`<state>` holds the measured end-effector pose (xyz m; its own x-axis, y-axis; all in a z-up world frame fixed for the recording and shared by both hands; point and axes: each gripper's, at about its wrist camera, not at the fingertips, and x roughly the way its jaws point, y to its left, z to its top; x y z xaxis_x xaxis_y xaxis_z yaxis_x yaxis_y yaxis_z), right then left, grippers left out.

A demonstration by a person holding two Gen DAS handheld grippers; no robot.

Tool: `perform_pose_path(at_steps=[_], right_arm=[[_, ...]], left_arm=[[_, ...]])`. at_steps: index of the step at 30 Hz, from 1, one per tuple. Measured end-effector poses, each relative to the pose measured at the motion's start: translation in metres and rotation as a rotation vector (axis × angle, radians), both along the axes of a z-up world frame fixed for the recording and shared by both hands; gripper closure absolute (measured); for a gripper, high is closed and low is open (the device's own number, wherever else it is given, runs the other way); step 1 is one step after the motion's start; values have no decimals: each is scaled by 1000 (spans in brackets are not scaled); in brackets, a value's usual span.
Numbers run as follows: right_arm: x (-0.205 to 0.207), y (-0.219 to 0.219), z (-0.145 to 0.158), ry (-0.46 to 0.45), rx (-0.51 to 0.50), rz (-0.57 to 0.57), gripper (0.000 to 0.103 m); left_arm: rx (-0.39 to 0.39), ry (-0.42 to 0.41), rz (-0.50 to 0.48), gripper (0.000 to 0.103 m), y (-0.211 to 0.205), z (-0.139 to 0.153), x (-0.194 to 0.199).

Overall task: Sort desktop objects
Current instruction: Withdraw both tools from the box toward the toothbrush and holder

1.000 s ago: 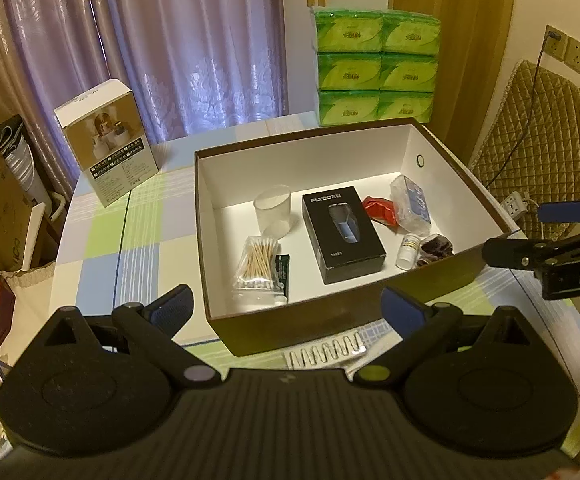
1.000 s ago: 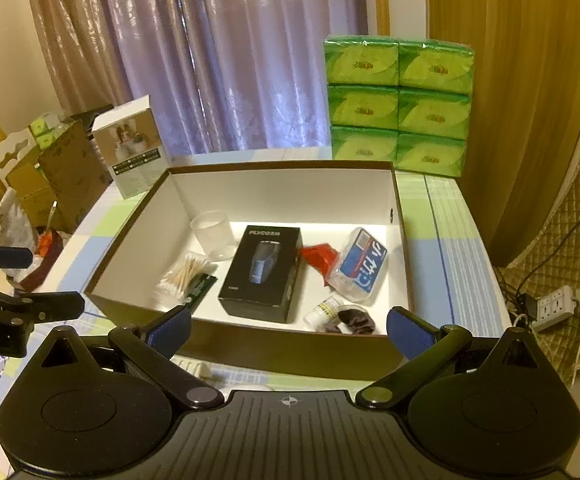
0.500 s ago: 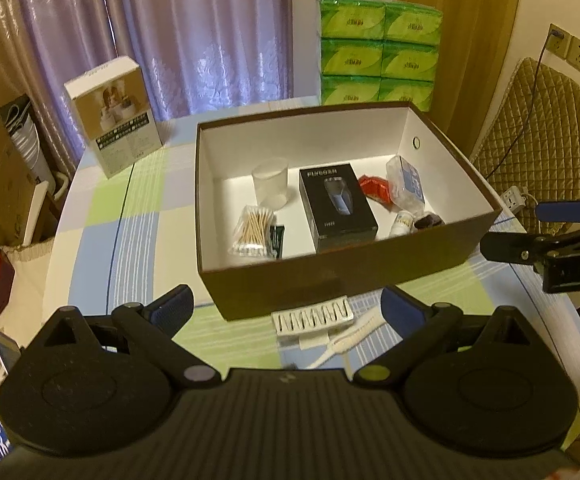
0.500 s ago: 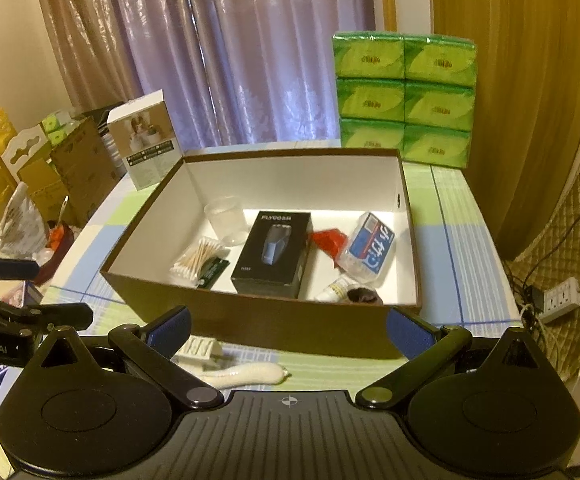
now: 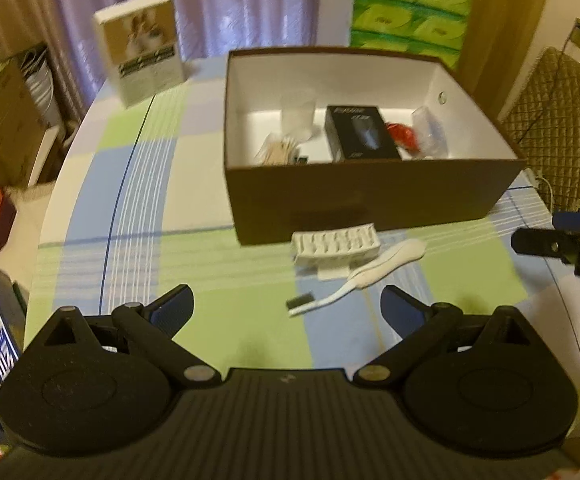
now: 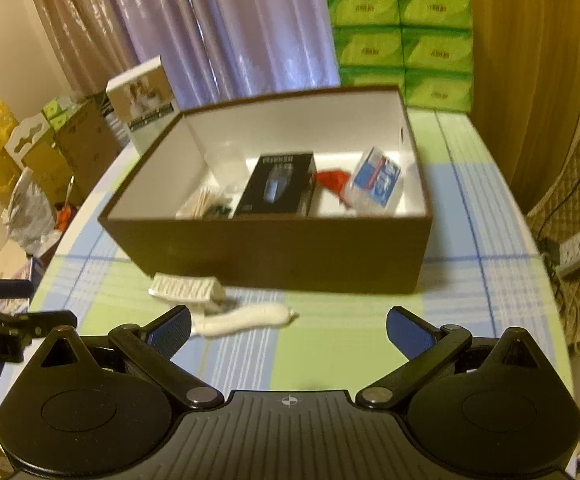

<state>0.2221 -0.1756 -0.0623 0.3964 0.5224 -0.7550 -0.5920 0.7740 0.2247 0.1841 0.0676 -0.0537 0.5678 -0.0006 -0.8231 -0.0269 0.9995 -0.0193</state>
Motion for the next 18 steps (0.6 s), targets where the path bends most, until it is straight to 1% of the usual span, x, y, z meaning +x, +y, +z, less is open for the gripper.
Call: perform_pose_path(at_steps=[4,7,15,17,18], right_arm=[[-2,4,-14,22,-8,30,2],[-1,10,-25,29,-8,77,2],[6,34,-54,14,-39,273,2],[7,40,-60,-4,-48,332,5],[7,45,-63,-17,-51,363,12]], left_arm=[[1,16,26,4,6,-9,-2],[-8,29,45,4,12,-15,-1],[-17,43,106,4,36,-29,2],[-17,52,125,4,43,-34,4],[-16,59,135,4,47,-37,4]])
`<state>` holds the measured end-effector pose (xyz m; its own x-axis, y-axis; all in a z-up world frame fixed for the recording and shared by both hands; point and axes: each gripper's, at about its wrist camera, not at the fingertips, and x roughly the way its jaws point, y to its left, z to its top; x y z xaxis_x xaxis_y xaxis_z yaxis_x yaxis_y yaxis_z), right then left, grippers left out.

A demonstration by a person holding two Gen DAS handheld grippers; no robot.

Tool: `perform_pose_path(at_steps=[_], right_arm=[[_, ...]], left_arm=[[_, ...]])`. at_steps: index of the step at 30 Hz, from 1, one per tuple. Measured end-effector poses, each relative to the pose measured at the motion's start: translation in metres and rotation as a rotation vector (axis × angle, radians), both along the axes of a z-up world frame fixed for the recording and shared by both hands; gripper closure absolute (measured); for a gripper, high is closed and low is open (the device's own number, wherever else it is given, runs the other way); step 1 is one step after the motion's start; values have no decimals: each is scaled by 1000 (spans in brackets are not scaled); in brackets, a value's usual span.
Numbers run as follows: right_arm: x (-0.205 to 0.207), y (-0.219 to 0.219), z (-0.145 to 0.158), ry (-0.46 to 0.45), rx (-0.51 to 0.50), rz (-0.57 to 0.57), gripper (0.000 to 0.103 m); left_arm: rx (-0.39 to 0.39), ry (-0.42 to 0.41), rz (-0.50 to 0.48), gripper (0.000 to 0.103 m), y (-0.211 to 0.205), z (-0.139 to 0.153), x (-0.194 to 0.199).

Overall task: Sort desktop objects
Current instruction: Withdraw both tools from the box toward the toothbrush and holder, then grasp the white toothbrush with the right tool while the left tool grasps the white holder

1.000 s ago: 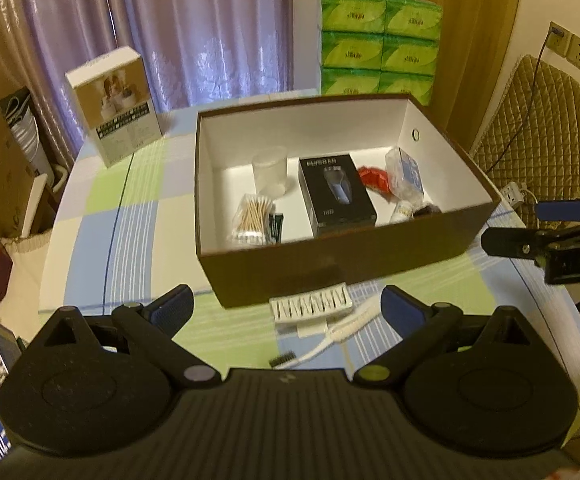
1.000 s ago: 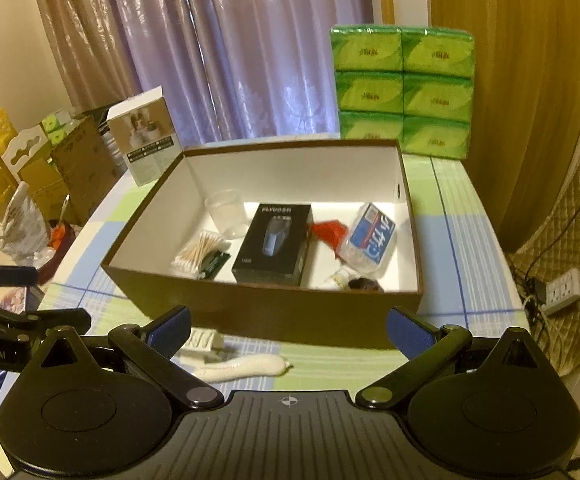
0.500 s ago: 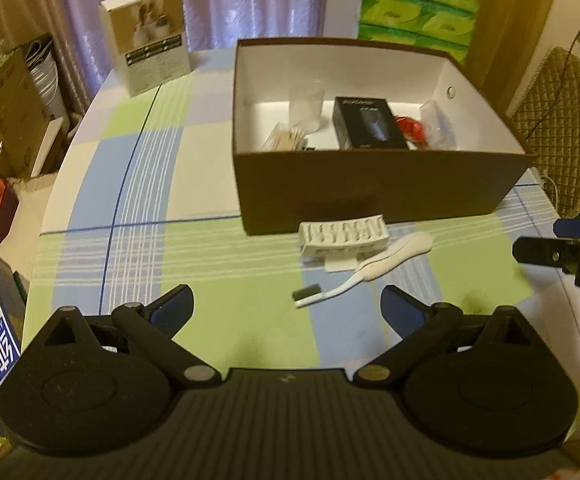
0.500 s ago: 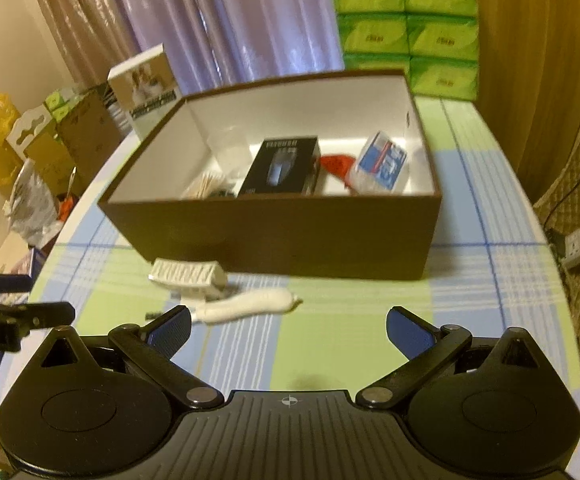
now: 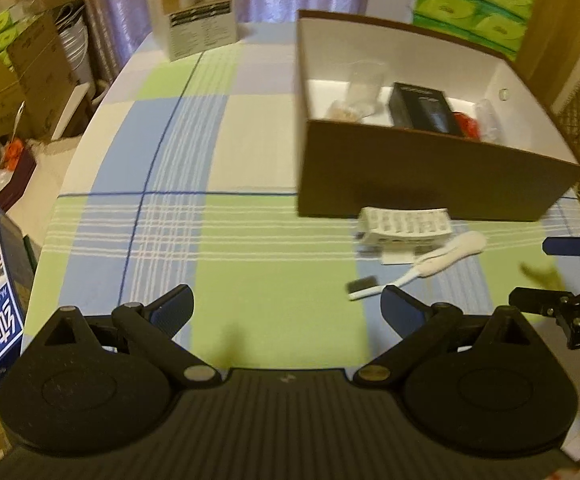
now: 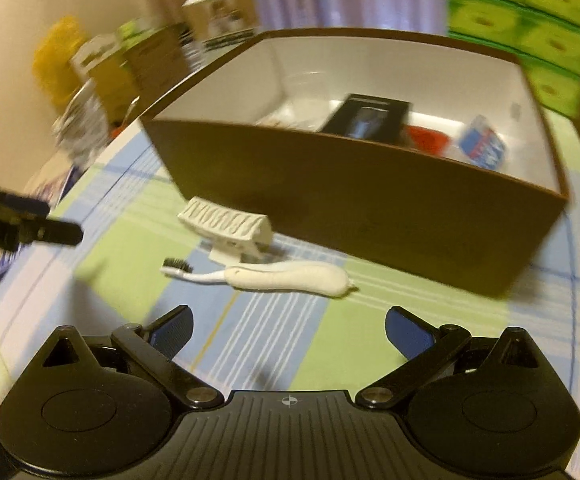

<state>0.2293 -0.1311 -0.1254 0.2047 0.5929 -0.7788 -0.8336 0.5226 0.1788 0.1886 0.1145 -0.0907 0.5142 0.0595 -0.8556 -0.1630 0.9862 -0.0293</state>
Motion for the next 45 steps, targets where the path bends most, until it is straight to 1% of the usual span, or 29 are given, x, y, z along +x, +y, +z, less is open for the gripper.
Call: perform_pose_path(at_steps=[1,3,6,7,11,17,18,19,20,23,24,25,28,31,35,36,37,39,45], right_arm=[[1,4,-3,-6,-6,30,18],[2,12,-10,-25,-8,92,23],[1,26,-18,-72,-18,174,35],[2,30,-20,-87,-22,196,37],[6,45,-29,-142,-40,275,38],[10,58,-45,-177,-95,396,38],[8,59,-47,-176,-103,421,38],[7,58,-48,-160,-116,442,45],[5,58,-49,-144,-127,465,48],[-7,53,-51,-115,-150,539,53],[-12,51,-52,-96,-157,557,58],[-17,48,-52,-84,-147,568,59],[-31,43,-51,-72,-140,584,60],[-40,45,-53,-71,-121,558,60],[-50,52,-54,-105,-123,523,61],[-55,55,-54,-108,-124,517,66],[-57,55,-53,-108,-124,512,75],[-64,52,-52,-112,-131,493,85],[-79,31,-48,-107,-157,382,85]], left_arm=[[0,8,12,5,4,-3,1],[-2,22,33,5,13,-9,1],[-9,42,63,5,24,-16,3],[-10,48,71,5,27,-19,4],[-6,67,94,5,38,-25,8],[-5,78,103,5,46,-28,16],[-6,78,103,5,46,-29,16],[-6,79,104,5,47,-29,16],[-7,80,104,5,47,-29,17],[-12,81,103,5,50,-30,20],[-13,82,101,5,50,-30,21],[-13,84,98,5,50,-31,22],[-18,90,88,5,47,-33,22],[-23,97,82,5,45,-35,22],[-23,99,68,5,40,-34,20],[-23,98,65,5,39,-34,20],[-23,97,61,5,37,-33,19],[-25,97,57,5,35,-33,18],[-35,101,31,5,24,-35,14]])
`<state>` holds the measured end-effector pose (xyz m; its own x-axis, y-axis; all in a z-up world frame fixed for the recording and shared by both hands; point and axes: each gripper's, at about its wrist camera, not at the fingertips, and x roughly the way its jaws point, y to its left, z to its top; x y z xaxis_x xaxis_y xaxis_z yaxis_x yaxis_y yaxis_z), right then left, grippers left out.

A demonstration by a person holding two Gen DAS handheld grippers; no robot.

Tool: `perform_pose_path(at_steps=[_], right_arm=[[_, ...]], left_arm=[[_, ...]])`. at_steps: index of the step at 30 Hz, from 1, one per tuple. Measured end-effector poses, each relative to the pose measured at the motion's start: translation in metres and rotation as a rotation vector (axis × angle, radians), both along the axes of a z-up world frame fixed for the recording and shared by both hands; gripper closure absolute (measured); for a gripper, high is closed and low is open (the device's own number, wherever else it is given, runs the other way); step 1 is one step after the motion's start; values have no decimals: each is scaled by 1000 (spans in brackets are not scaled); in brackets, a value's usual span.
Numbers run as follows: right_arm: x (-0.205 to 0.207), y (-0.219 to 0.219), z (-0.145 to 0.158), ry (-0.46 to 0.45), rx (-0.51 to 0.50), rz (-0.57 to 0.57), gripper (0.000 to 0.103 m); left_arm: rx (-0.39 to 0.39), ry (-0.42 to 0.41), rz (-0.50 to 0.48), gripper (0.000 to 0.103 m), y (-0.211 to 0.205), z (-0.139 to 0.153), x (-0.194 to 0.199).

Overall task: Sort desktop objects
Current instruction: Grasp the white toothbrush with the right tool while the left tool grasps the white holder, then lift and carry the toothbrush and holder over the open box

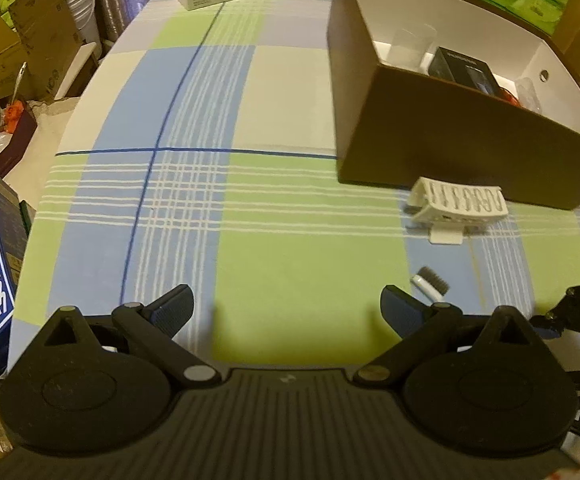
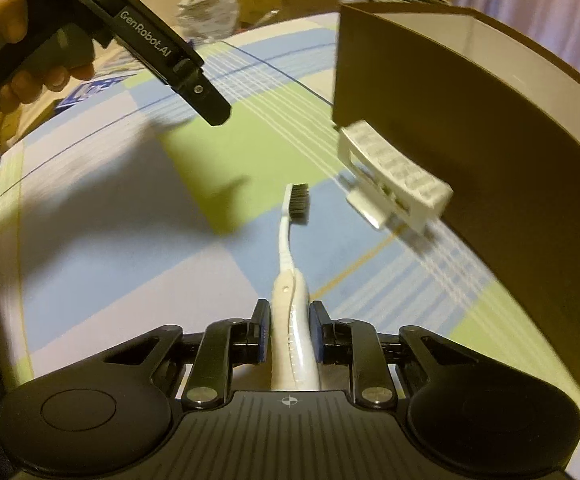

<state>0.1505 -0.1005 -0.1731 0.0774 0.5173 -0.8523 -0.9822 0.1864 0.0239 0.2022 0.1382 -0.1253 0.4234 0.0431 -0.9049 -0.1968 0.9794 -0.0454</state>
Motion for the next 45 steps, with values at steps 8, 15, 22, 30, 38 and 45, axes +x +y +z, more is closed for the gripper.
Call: perform_pose_path(at_steps=[8,15,22,30,38,45], right_arm=[[10,-50,8,24,-30,-255,85],[43,-95,17,40,-40,-576,85],[56,-113,22,49,-29,-768,85],[65,-120,19,60,-4,-847,85],[69,-125,21,47,-6,-875,85],[72,-123,19,35,-14,-861,85]], left_arm=[[-33,-15,-84,5,-28,-4,2],[-72,-61,-173,5,-63,-9,19],[-57,-109,-221,5,-92,-17,47],[-62,-131,-183,4,-106,-27,77],[-37,-122,-159,20,-105,-36,87],[-25,-124,-233,20,-97,-33,66]])
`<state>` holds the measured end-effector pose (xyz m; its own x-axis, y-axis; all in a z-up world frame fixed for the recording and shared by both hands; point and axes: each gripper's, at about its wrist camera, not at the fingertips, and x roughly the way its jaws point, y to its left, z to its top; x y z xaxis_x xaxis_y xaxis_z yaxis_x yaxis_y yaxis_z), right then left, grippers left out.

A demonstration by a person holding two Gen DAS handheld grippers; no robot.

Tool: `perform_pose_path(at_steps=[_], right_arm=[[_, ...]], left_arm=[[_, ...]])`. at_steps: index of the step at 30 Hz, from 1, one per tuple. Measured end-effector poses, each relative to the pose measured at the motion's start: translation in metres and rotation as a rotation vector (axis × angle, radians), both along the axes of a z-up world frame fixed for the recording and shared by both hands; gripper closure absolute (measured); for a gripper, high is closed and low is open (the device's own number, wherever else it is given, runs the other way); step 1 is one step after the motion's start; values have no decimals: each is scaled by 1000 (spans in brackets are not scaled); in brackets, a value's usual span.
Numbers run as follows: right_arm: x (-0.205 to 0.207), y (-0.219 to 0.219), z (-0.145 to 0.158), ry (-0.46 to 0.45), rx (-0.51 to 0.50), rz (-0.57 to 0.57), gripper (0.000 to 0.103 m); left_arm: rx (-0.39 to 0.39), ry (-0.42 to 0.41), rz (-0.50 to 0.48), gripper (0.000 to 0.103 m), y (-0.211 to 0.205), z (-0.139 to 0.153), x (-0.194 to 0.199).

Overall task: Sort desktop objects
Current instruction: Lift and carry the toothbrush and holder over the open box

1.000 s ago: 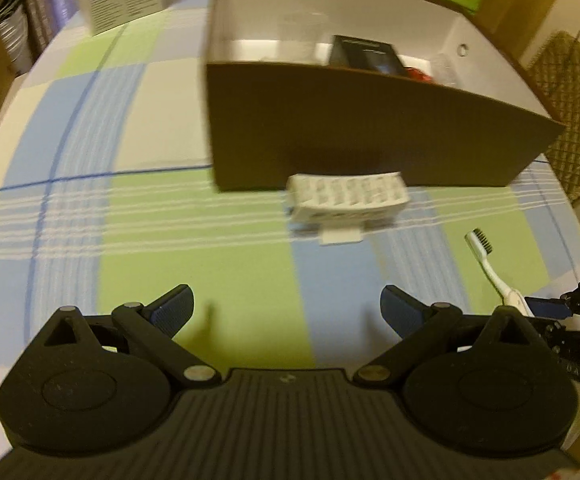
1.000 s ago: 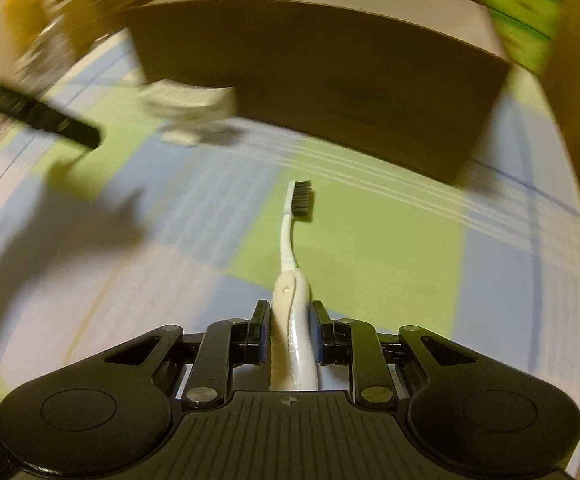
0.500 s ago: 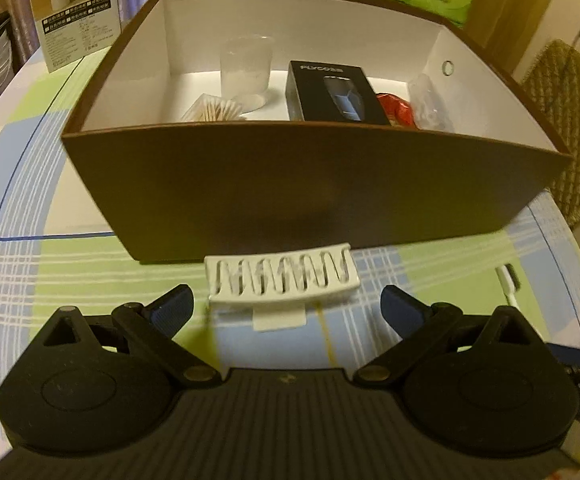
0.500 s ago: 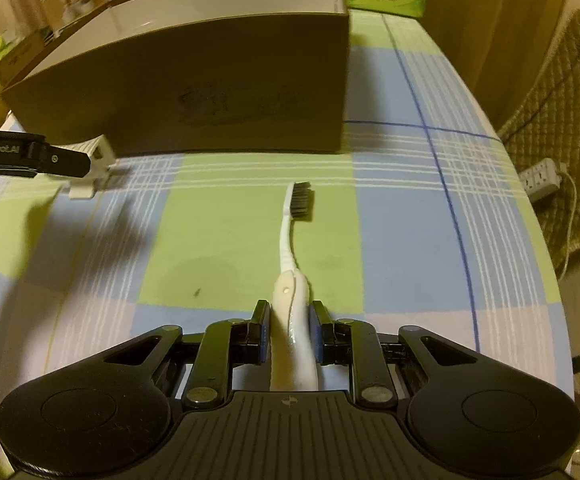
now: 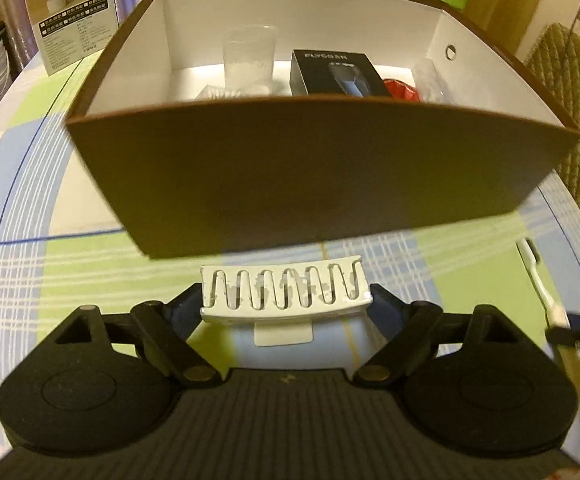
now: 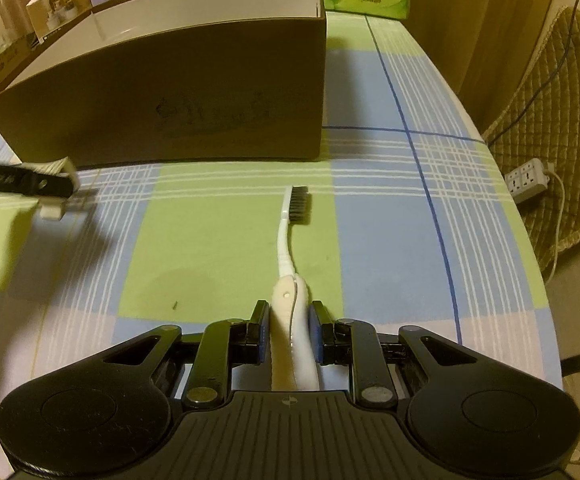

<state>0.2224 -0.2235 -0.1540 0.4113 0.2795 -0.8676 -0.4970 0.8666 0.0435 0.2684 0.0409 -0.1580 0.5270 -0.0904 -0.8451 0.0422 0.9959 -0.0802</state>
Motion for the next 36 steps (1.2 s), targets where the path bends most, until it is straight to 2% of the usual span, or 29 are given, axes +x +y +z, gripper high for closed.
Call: perform_pose_path(at_steps=[11,15,27,36], right_arm=[[-1,8,-2,-49,-38,28,80],[-4,12,-1,-54,-55,53,86],[-24,10,4,33,-13,71,86],[-35,20,23,36,39,128,86]], left_arm=[[4,36,5,20,19,6,-47],[0,34,-2,20,17,8,-53],[5,18,-39,20,5,14,-62],[9,-8,-60,20,-3,25,-66]])
